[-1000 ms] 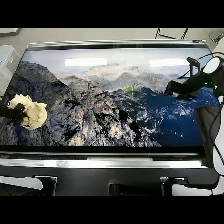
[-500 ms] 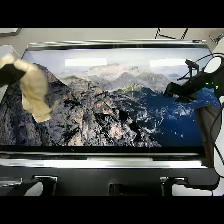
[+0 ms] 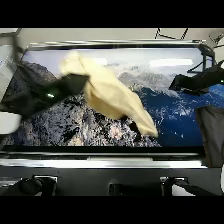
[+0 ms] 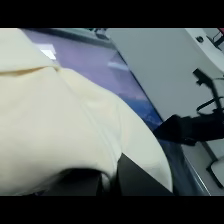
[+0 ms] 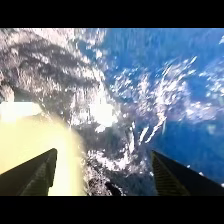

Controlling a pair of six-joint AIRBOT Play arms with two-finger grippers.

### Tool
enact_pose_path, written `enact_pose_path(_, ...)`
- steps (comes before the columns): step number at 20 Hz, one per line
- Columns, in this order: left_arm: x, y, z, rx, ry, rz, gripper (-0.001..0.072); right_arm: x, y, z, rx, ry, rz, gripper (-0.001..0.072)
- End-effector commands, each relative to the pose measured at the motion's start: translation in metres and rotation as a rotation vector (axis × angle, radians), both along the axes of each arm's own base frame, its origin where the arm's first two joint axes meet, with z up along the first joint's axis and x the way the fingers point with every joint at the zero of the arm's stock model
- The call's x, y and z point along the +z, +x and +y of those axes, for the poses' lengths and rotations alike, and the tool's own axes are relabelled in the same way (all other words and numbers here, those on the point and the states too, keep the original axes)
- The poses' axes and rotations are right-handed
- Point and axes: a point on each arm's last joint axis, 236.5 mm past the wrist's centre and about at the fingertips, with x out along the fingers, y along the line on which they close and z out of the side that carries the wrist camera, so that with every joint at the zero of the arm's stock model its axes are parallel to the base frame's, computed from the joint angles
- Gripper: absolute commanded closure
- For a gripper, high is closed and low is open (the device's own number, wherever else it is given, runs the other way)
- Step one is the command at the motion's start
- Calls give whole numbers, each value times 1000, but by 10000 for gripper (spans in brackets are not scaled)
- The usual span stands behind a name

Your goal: Fold the clothes and pants, and hang the long-sleeved shirts on hangers.

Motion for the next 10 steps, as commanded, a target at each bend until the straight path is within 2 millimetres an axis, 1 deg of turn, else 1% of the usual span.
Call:
enact_pose_path(1, -122, 3, -21, 28, 44, 245, 680, 11, -14, 1, 17, -11, 0, 59)
enact_pose_path(3, -214, 3, -6, 118, 74, 487, 679, -5, -20, 2, 24, -5, 60, 58)
enact_pose_path(4, -245, 4, 2, 170, 72, 583, 679, -18, -23, 3, 32, -1, 94, 58)
enact_pose_path(5, -264, 7, 11, 202, 79, 648, 679, -32, -27, 5, 40, 10, 134, 57)
enact_pose_path(6, -268, 13, 18, 225, 69, 676, 661, -49, -34, 8, 50, 25, 184, 55)
enact_pose_path(7, -263, 24, 29, 250, 56, 672, 488, -65, -41, 11, 55, 39, 233, 43)
enact_pose_path(8, -254, 35, 40, 269, 49, 663, 198, -82, -50, 13, 56, 51, 285, -1)
enact_pose_path(9, -246, 43, 56, 275, 64, 664, -13, -98, -60, 15, 55, 63, 332, -2)
enact_pose_path(10, -243, 45, 72, 251, 116, 672, -13, -114, -71, 19, 55, 79, 377, -3)
